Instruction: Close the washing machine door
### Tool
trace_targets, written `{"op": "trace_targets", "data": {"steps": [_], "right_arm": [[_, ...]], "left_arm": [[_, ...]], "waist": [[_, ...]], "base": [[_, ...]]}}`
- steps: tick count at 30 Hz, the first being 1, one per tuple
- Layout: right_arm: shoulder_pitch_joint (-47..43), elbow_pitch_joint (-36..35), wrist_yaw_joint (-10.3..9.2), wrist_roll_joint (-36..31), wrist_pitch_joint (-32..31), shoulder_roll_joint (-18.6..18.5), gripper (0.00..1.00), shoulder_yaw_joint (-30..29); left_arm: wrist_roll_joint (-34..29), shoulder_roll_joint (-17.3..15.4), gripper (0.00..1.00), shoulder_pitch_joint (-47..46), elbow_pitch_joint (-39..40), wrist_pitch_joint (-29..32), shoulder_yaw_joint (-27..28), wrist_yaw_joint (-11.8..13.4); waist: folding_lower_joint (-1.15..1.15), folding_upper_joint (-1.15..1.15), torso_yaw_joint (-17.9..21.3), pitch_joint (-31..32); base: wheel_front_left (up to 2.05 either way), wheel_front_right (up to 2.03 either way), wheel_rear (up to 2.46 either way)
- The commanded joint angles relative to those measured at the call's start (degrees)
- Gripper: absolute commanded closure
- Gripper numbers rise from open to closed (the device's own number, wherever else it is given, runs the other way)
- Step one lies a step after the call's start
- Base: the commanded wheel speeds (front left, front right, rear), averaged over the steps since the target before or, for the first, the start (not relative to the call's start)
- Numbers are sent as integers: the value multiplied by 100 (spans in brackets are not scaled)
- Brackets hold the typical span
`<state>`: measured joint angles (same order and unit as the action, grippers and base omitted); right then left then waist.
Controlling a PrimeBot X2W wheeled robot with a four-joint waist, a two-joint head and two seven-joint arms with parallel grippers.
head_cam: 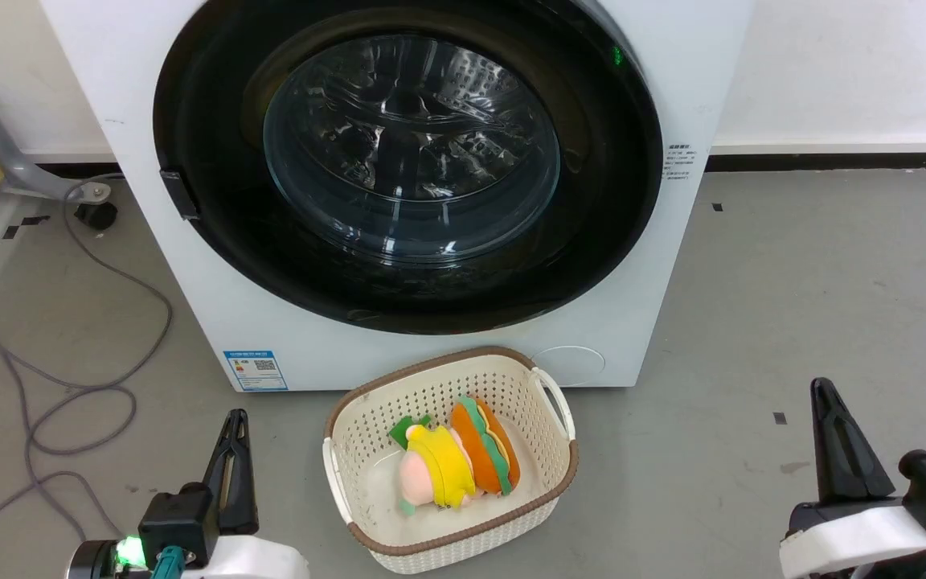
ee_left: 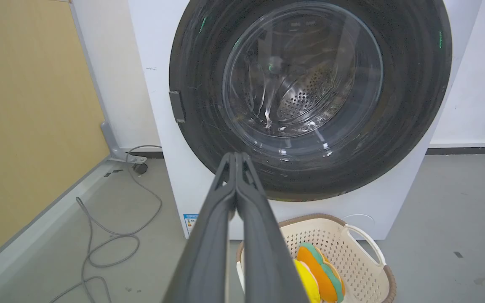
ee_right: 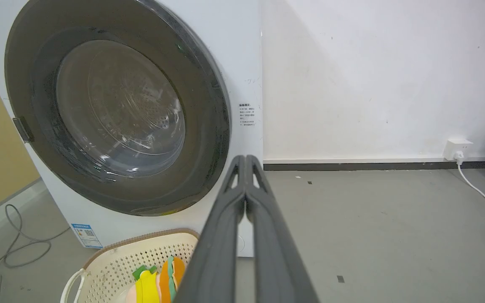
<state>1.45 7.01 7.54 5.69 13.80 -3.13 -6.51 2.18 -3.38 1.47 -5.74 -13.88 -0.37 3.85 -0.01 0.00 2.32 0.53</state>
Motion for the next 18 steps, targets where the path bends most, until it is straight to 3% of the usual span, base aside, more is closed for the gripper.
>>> {"op": "trace_targets", "data": {"steps": [1, 18], "right_arm": [[-11, -47, 0, -11, -23, 2, 100, 23], [-31, -143, -1, -93, -224, 5, 100, 116]], "left_arm": [[-16, -3, 100, -11, 28, 34, 8, -28], [-46, 4, 100, -31, 108, 234, 12, -81]], "waist": [[1, 0, -3, -1], [1, 0, -37, -8]], "base": [[0, 0, 0], [0, 0, 0]]}}
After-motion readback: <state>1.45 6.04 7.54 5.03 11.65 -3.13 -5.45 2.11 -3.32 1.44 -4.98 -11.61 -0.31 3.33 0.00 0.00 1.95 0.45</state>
